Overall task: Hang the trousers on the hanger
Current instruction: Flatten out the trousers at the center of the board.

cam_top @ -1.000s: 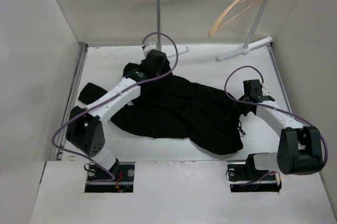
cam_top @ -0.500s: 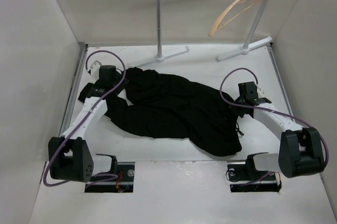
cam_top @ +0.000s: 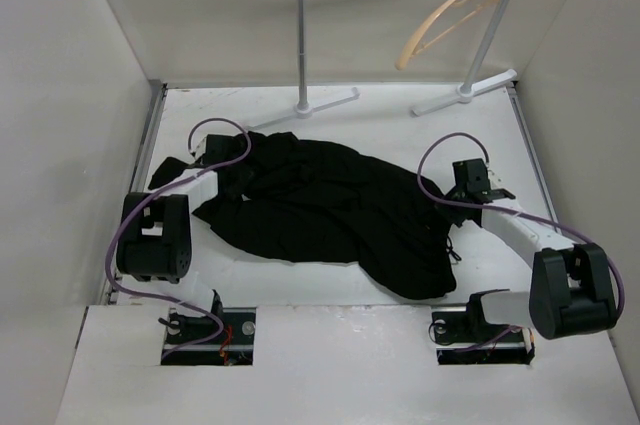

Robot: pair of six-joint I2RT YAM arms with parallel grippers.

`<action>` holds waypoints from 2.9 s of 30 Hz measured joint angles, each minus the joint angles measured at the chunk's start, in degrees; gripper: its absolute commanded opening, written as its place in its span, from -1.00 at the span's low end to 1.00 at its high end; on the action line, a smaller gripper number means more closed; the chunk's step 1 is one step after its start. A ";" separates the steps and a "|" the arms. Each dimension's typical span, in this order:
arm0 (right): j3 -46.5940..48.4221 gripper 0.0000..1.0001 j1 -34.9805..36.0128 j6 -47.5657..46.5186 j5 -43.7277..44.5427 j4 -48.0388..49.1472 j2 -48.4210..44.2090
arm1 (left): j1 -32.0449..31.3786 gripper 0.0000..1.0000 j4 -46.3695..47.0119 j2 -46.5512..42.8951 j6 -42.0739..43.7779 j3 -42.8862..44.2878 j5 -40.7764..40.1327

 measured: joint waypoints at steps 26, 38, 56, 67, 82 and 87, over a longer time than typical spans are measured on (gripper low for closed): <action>0.96 -0.98 -6.99 0.15 -0.98 0.90 1.38 | 1.46 -0.05 -14.60 -1.75 17.77 28.00 -23.76; 12.50 0.20 -15.45 -0.48 -0.98 1.29 6.91 | 11.85 0.14 -15.85 1.73 12.26 20.65 -20.31; 13.88 -0.05 -16.37 -1.99 2.01 -1.66 15.34 | 14.38 0.17 -14.56 3.04 7.02 23.56 -15.37; 12.72 -0.16 -14.75 -2.91 6.23 -7.06 12.02 | 15.72 0.18 -13.20 3.23 5.40 23.54 -14.27; 26.05 -0.18 -20.76 0.35 0.68 0.11 23.80 | 16.76 0.14 -12.83 8.22 4.85 23.52 -9.25; 23.82 0.30 -20.24 0.07 1.05 2.93 19.43 | 17.09 0.13 -13.64 9.64 4.85 23.54 -9.18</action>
